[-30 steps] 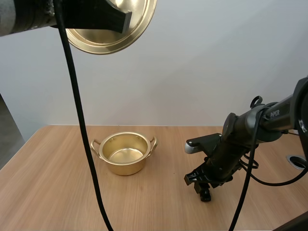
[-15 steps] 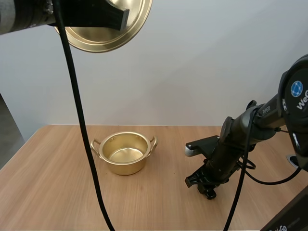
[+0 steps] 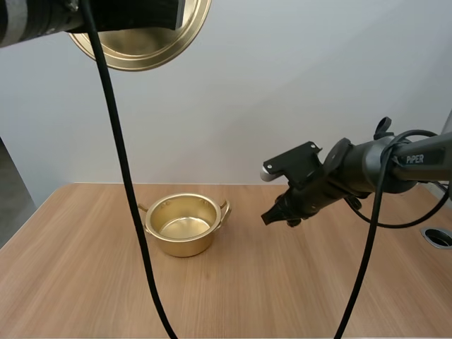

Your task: Open the pot, put the car inside, and close it

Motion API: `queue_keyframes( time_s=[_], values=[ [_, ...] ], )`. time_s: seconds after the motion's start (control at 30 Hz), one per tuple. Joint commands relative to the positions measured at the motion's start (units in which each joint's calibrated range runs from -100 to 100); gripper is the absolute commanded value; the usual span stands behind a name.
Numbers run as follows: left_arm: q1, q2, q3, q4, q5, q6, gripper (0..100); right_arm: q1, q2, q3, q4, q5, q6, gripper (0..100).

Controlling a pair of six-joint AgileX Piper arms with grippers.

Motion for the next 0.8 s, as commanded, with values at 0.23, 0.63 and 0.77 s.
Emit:
queue_keyframes(
  time_s=[0.23,0.63,0.77],
  values=[
    [6.73,-0.24,-0.01,-11.67,0.78,0.8,0,11.76,4.99,-11.38,32.43,-0.29,-22.32,0],
    [11.13,-0.24,-0.01,-17.64,7.64,3.61,0,17.56,22.82,-16.54,33.68,-4.72,-24.1,0],
    [11.6,-0.24,-0.01,-17.64,9.45,3.73,0,17.56,26.99,-17.96,33.68,-5.05,-25.18,0]
  ],
)
